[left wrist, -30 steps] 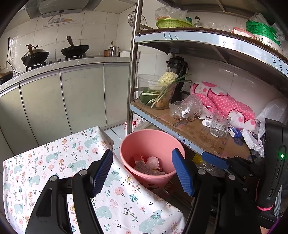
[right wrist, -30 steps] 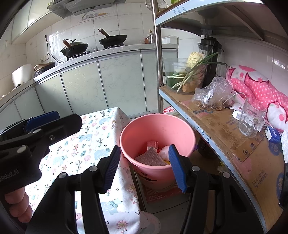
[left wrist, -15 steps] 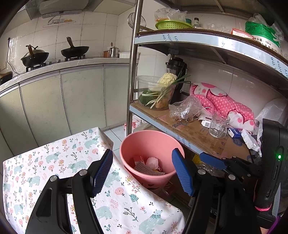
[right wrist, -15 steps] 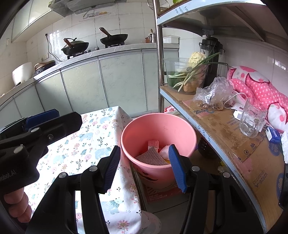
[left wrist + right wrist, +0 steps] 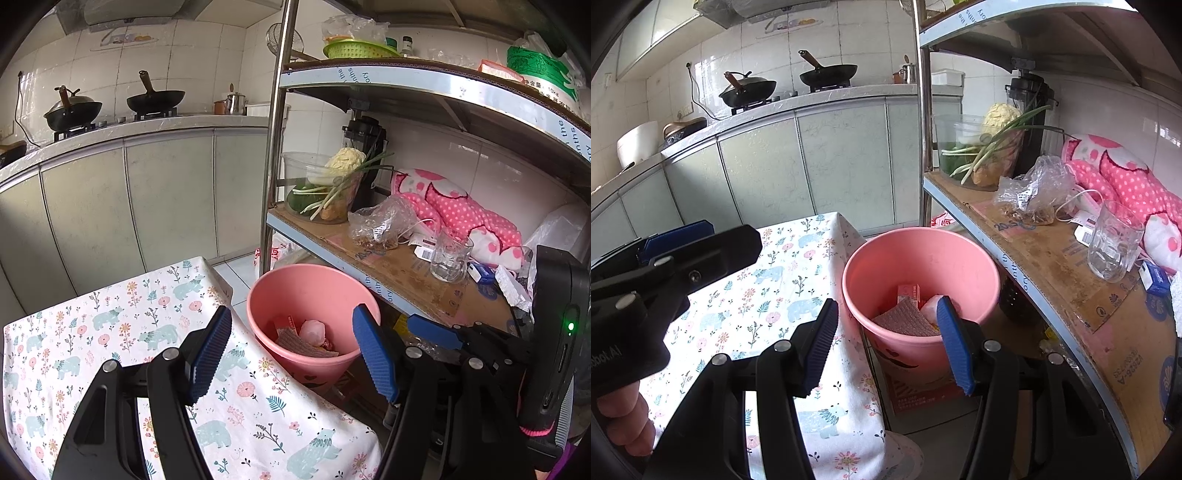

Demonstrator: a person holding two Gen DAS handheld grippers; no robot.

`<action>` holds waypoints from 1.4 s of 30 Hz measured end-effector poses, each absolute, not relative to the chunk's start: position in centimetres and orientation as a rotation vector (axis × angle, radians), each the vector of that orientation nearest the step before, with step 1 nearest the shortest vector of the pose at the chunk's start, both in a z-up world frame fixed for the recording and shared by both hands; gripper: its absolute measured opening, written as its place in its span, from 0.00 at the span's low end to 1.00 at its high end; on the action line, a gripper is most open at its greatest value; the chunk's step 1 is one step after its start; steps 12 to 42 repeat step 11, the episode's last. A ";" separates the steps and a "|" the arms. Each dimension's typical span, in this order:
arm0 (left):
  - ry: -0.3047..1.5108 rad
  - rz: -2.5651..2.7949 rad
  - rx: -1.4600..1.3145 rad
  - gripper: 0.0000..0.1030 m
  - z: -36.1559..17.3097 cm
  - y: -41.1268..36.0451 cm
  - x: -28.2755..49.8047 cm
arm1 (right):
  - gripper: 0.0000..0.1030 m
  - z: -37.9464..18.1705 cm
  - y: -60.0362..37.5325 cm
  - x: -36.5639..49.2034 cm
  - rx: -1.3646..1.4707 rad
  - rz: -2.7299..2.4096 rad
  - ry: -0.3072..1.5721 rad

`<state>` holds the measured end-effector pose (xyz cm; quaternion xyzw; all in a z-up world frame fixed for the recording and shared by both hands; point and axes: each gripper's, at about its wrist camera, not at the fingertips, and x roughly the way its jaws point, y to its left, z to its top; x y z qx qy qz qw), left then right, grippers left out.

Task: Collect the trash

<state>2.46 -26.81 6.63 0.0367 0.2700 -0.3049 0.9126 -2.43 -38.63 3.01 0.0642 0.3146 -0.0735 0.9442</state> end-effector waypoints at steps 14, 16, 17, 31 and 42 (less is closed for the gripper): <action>0.569 -0.611 0.057 0.65 6.2 -26.0 3.0 | 0.55 2.7 -37.9 -1.7 0.117 -0.135 0.659; 0.569 -0.611 0.057 0.65 6.2 -26.0 3.0 | 0.55 2.7 -37.9 -1.7 0.117 -0.135 0.659; 0.569 -0.611 0.057 0.65 6.2 -26.0 3.0 | 0.55 2.7 -37.9 -1.7 0.117 -0.135 0.659; 0.569 -0.611 0.057 0.65 6.2 -26.0 3.0 | 0.55 2.7 -37.9 -1.7 0.117 -0.135 0.659; 0.569 -0.611 0.057 0.65 6.2 -26.0 3.0 | 0.55 2.7 -37.9 -1.7 0.117 -0.135 0.659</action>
